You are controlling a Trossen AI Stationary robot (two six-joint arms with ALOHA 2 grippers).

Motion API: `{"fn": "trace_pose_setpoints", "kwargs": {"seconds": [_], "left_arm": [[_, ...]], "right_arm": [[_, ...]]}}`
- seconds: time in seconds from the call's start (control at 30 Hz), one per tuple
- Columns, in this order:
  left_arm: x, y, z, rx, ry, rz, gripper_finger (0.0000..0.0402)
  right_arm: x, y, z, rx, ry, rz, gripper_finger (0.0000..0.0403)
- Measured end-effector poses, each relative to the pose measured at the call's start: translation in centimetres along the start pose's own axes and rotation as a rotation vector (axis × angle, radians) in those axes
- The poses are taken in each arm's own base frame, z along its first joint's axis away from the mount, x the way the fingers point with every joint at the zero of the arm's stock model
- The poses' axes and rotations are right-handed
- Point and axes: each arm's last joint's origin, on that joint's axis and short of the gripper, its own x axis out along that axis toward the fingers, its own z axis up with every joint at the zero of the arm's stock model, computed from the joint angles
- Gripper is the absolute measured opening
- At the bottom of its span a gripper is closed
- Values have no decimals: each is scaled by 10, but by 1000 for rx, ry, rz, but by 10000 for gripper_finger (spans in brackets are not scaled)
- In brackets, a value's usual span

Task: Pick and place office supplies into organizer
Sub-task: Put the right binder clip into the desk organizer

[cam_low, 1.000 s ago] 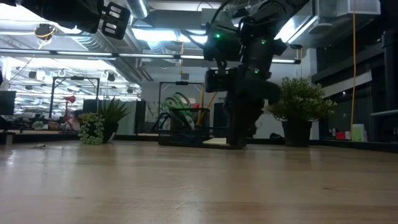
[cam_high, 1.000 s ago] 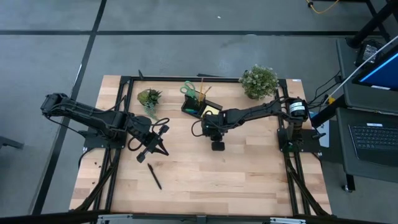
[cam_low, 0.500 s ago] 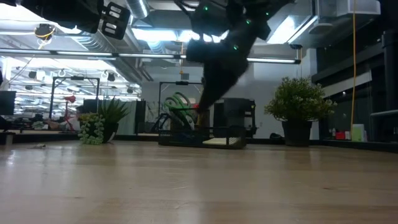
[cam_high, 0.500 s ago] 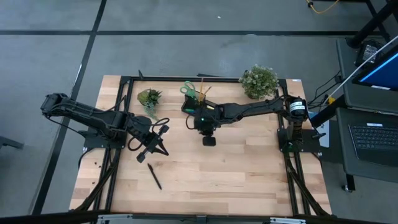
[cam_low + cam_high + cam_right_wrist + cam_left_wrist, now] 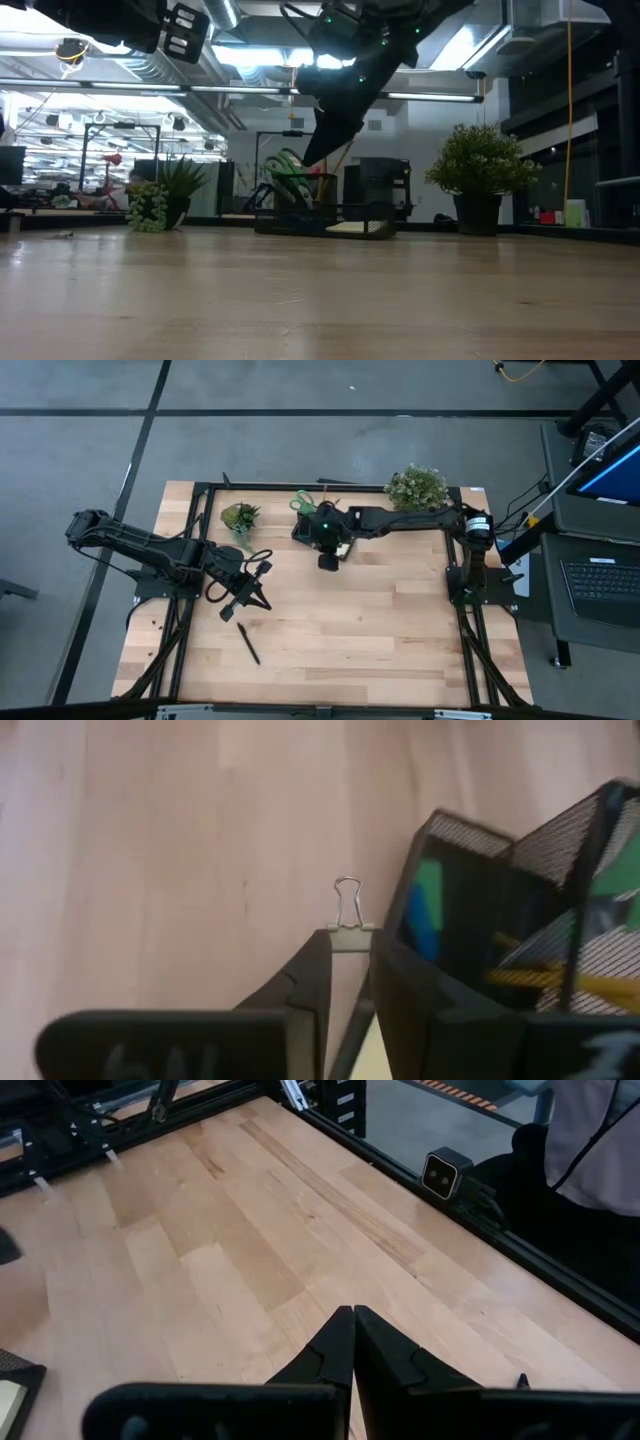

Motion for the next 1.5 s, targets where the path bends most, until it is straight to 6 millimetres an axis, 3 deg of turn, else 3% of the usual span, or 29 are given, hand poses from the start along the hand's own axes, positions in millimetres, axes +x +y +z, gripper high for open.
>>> {"fn": "trace_pose_setpoints", "kwargs": {"seconds": [0.2,0.43,1.13,1.5], "left_arm": [[0,0,1,3,-7,2,2],[0,0,1,3,-7,2,5],[0,0,1,5,-14,4,5],[0,0,1,5,-14,4,4]], "right_arm": [[-1,-14,6,24,-84,-30,61],[6,-18,8,27,-120,-38,64],[58,-32,-15,188,-22,-125,62],[60,-33,-16,192,-22,-146,62]]}}
